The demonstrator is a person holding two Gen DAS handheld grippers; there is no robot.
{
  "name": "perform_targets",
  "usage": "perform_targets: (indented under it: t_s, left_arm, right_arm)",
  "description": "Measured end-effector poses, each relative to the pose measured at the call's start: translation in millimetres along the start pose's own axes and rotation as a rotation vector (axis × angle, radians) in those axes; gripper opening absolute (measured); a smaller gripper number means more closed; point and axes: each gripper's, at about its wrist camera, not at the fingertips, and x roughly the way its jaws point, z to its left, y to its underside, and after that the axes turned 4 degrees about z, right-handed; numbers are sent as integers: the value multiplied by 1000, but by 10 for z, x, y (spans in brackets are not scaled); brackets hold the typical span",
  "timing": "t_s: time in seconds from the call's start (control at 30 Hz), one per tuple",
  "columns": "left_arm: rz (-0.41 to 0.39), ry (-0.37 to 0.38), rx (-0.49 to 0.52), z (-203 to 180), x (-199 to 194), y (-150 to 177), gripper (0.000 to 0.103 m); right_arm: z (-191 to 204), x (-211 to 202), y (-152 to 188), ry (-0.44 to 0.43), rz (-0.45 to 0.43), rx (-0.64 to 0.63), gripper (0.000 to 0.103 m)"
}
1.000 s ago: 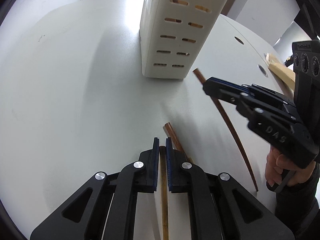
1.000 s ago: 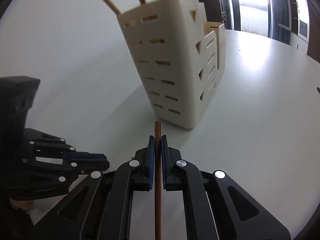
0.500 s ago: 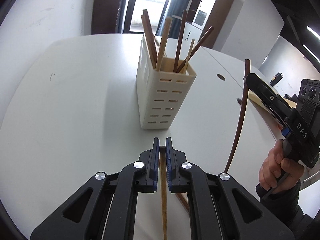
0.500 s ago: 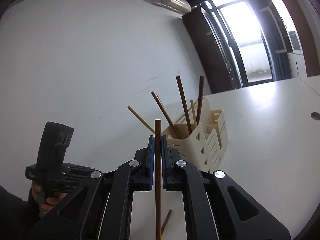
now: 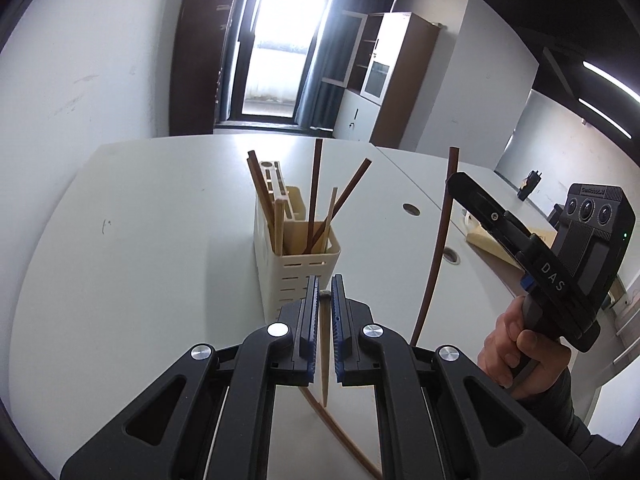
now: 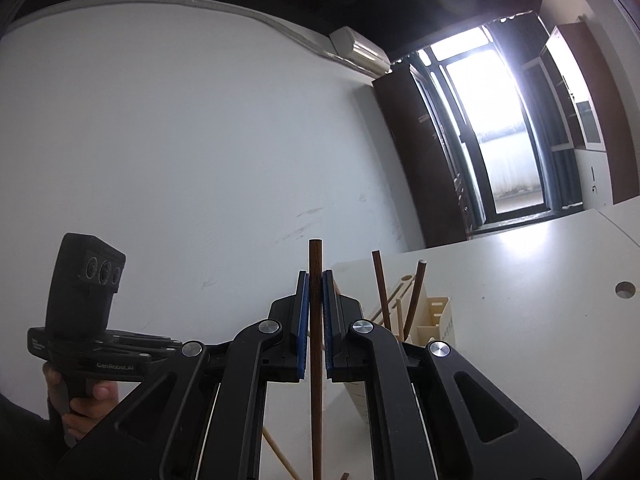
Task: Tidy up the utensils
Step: 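Lift both held chopsticks and carry them over the cream holder, then lower both held chopsticks down into the holder slots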
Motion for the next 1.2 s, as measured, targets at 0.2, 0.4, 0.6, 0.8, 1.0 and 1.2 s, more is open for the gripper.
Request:
perform_targets:
  t_s: [0.2, 0.4, 0.6, 0.8, 1.0, 1.2]
  left_arm:
    - [-73, -9, 40, -121, -237, -273, 6]
    - [-175, -29, 61, -184, -528, -653, 6]
    - [-236, -47, 66, -227, -542, -1046, 6]
    - [-271, -44, 97, -362, -596, -1340, 6]
    - [-317, -85, 132, -475, -590, -1463, 6]
    - [-310, -112, 130, -444, -370, -1473, 6]
  right_arm:
    - [-3, 25, -154, 20, -79, -45, 7]
    - [76, 121, -406, 24, -161, -99, 7]
    - [117, 289, -584, 70, -228, -155, 7]
    - [87, 437, -661, 103, -270, -183, 7]
    - [-71, 513, -608, 121, -287, -172, 7]
    - [-244, 603, -493, 142, -281, -162, 7]
